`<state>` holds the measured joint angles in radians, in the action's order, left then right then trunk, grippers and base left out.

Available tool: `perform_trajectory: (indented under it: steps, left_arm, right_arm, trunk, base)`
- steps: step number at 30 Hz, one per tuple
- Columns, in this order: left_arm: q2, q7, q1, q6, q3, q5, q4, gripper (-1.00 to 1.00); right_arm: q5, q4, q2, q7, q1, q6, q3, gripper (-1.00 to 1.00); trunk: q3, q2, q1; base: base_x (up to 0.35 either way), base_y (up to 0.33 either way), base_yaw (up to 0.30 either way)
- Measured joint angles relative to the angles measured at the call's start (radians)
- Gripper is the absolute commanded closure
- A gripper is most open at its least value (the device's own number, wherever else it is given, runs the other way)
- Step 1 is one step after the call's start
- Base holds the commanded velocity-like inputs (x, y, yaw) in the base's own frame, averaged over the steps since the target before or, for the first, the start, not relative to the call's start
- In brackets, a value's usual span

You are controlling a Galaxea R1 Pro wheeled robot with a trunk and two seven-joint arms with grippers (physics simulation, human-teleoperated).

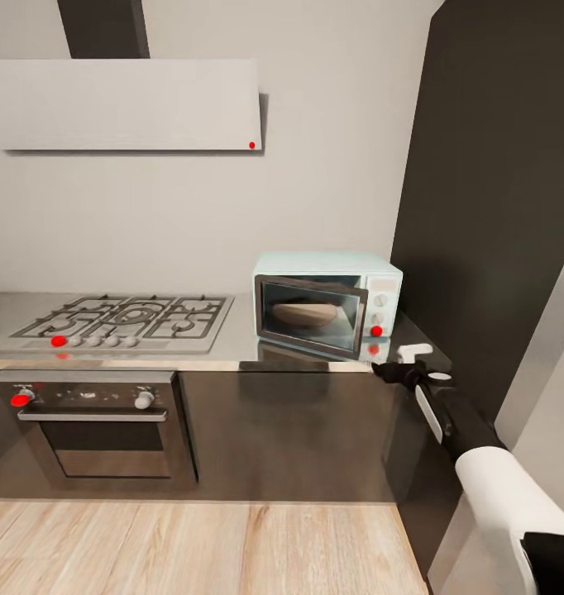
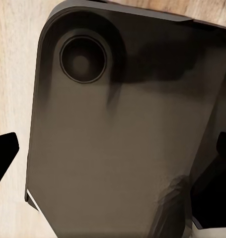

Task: In the kitchen, take the popcorn bag from the countertop, put it into the microwave, and heat it until the popcorn is cooked so the cooked popcorn ends up inside the bag.

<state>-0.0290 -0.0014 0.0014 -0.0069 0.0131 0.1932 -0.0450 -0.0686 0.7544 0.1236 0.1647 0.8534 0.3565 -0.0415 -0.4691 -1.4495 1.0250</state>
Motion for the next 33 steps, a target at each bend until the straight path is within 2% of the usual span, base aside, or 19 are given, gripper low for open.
perform_trajectory:
  steps: [6, 8, 11, 16, 33]
  left_arm:
    - [-0.001, 0.0, 0.0, 0.0, 0.0, 0.0, 0.0, -1.0]
    - [-0.001, 0.0, 0.0, 0.0, 0.0, 0.0, 0.0, -1.0]
    - [-0.002, 0.0, 0.0, 0.0, 0.001, 0.0, 0.0, -1.0]
    - [-0.001, 0.0, 0.0, 0.0, 0.0, -0.001, 0.0, -1.0]
    - [-0.001, 0.0, 0.0, 0.0, 0.0, -0.001, 0.0, -1.0]
  right_arm:
    - [0.003, -0.001, 0.006, -0.009, -0.001, 0.001, -0.008, -1.0]
    - [0.003, 0.004, 0.006, -0.012, -0.001, 0.002, -0.048, -1.0]
    - [0.0, 0.011, 0.006, -0.013, -0.001, 0.002, -0.069, -1.0]
    - [-0.006, 0.037, 0.007, -0.015, -0.001, 0.002, -0.076, -1.0]
    - [-0.002, 0.04, 0.004, -0.015, -0.001, 0.0, -0.076, -1.0]
  trunk:
    - [0.0, 0.0, 0.0]
    - [0.0, 0.0, 0.0]
    - [0.0, 0.0, 0.0]
    - [0.0, 0.0, 0.0]
    - [0.0, 0.0, -0.001]
  base:
    - [0.0, 0.0, 0.0]
    - [0.0, 0.0, 0.0]
    - [0.0, 0.0, 0.0]
    - [0.194, 0.0, 0.0]
    - [0.299, 0.0, 0.0]
